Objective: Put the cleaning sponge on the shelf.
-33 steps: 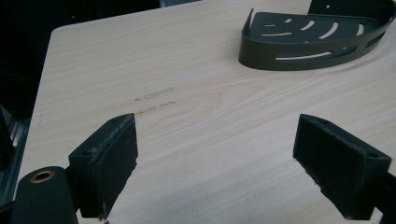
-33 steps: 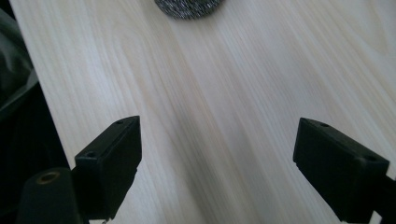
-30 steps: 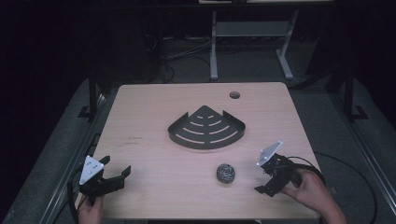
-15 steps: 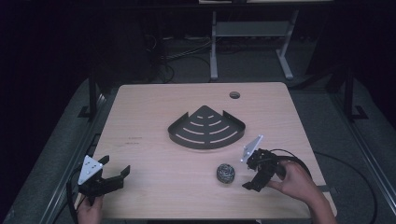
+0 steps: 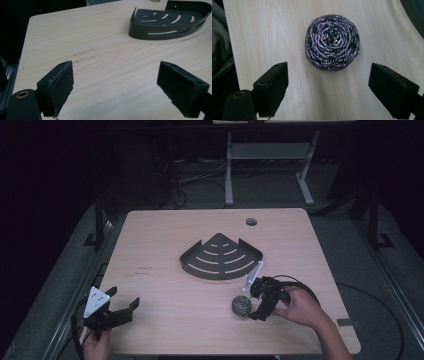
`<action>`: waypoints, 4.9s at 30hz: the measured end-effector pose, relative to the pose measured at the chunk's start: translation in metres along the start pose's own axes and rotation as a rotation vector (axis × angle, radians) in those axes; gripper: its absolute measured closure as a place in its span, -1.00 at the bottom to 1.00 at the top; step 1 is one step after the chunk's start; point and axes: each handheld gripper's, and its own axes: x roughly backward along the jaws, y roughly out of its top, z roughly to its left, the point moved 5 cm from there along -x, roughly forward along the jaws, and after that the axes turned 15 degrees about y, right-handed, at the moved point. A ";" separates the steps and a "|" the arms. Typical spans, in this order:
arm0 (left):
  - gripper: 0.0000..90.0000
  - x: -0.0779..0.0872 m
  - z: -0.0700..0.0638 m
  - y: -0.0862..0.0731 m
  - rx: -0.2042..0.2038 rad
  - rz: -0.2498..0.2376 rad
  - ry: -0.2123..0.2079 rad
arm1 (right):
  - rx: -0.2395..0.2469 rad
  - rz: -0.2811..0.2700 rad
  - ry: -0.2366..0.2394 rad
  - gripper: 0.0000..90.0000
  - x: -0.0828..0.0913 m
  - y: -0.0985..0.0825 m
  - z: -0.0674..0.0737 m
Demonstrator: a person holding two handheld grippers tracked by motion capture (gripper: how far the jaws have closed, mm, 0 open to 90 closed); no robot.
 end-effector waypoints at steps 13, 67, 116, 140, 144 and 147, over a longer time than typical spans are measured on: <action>-0.71 0.000 0.000 0.000 0.001 0.002 -0.002 | 0.016 0.034 0.024 -0.62 -0.014 0.014 -0.005; -0.71 0.001 0.004 0.000 0.020 0.000 0.002 | 0.116 0.135 0.006 -0.26 0.017 0.079 -0.031; -0.71 0.001 0.004 0.000 0.013 -0.001 -0.001 | 0.035 0.092 0.012 -0.26 0.030 0.115 -0.100; -0.71 0.002 0.005 -0.002 0.021 0.000 -0.004 | -0.061 0.087 0.017 -0.27 0.008 0.120 -0.145; -0.71 0.002 0.005 -0.002 0.021 0.002 -0.003 | -0.061 0.085 -0.006 -0.27 0.005 0.122 -0.148; -0.71 0.002 0.005 -0.002 0.023 -0.002 -0.004 | -0.082 0.103 -0.015 -0.28 0.000 0.121 -0.151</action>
